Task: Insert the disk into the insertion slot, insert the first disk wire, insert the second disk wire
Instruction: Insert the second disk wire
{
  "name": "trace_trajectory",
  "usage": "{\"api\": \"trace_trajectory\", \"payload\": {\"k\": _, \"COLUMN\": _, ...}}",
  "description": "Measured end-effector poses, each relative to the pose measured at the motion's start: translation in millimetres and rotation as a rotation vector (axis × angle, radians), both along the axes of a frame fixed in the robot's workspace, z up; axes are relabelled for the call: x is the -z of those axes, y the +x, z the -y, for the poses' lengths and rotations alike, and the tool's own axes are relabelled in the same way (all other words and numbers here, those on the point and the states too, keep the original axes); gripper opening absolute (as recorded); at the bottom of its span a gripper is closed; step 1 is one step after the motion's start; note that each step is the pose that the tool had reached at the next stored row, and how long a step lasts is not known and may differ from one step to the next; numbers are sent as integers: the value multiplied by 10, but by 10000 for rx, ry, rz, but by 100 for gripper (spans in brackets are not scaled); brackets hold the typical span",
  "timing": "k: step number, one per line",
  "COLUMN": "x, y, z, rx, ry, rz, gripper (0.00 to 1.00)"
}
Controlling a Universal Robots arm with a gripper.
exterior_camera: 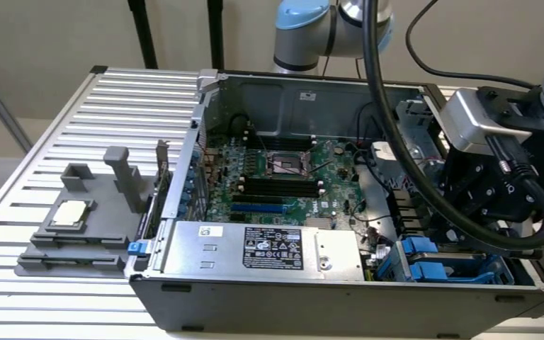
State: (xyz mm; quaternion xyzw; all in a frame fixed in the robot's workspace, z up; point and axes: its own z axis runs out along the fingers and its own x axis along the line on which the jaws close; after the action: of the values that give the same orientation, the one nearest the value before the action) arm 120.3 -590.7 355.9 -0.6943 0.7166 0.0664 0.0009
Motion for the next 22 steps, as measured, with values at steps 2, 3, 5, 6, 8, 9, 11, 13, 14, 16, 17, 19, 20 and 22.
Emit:
{"api": "trace_trajectory", "payload": {"k": 2, "x": 0, "y": -1, "z": 0, "rx": 0, "ry": -1, "rz": 0, "gripper": 25}}
{"api": "trace_trajectory", "payload": {"k": 3, "x": 0, "y": -1, "z": 0, "rx": 0, "ry": -1, "rz": 0, "gripper": 25}}
{"api": "trace_trajectory", "payload": {"k": 5, "x": 0, "y": -1, "z": 0, "rx": 0, "ry": 0, "rz": 0, "gripper": 25}}
{"api": "trace_trajectory", "payload": {"k": 6, "x": 0, "y": -1, "z": 0, "rx": 0, "ry": 0, "rz": 0, "gripper": 25}}
{"api": "trace_trajectory", "payload": {"k": 8, "x": -15, "y": 0, "z": 0, "rx": 1, "ry": 4, "rz": -4, "gripper": 25}}
{"api": "trace_trajectory", "payload": {"k": 9, "x": -45, "y": 1, "z": 1, "rx": 1, "ry": 10, "rz": -10, "gripper": 25}}
{"api": "trace_trajectory", "payload": {"k": 11, "x": -128, "y": 5, "z": 4, "rx": -1, "ry": 14, "rz": -32, "gripper": 25}}
{"api": "trace_trajectory", "payload": {"k": 13, "x": -219, "y": 9, "z": 6, "rx": 0, "ry": 16, "rz": -54, "gripper": 25}}
{"api": "trace_trajectory", "payload": {"k": 14, "x": -266, "y": 9, "z": 6, "rx": 0, "ry": 14, "rz": -57, "gripper": 25}}
{"api": "trace_trajectory", "payload": {"k": 16, "x": -354, "y": 10, "z": 5, "rx": 1, "ry": 15, "rz": -59, "gripper": 25}}
{"api": "trace_trajectory", "payload": {"k": 17, "x": -399, "y": 10, "z": 2, "rx": 1, "ry": 14, "rz": -59, "gripper": 25}}
{"api": "trace_trajectory", "payload": {"k": 19, "x": -477, "y": 11, "z": -19, "rx": -1, "ry": 16, "rz": -59, "gripper": 25}}
{"api": "trace_trajectory", "payload": {"k": 20, "x": -493, "y": 14, "z": -44, "rx": -2, "ry": 17, "rz": -59, "gripper": 25}}
{"api": "trace_trajectory", "payload": {"k": 22, "x": -504, "y": 21, "z": -103, "rx": -1, "ry": 7, "rz": -59, "gripper": 25}}
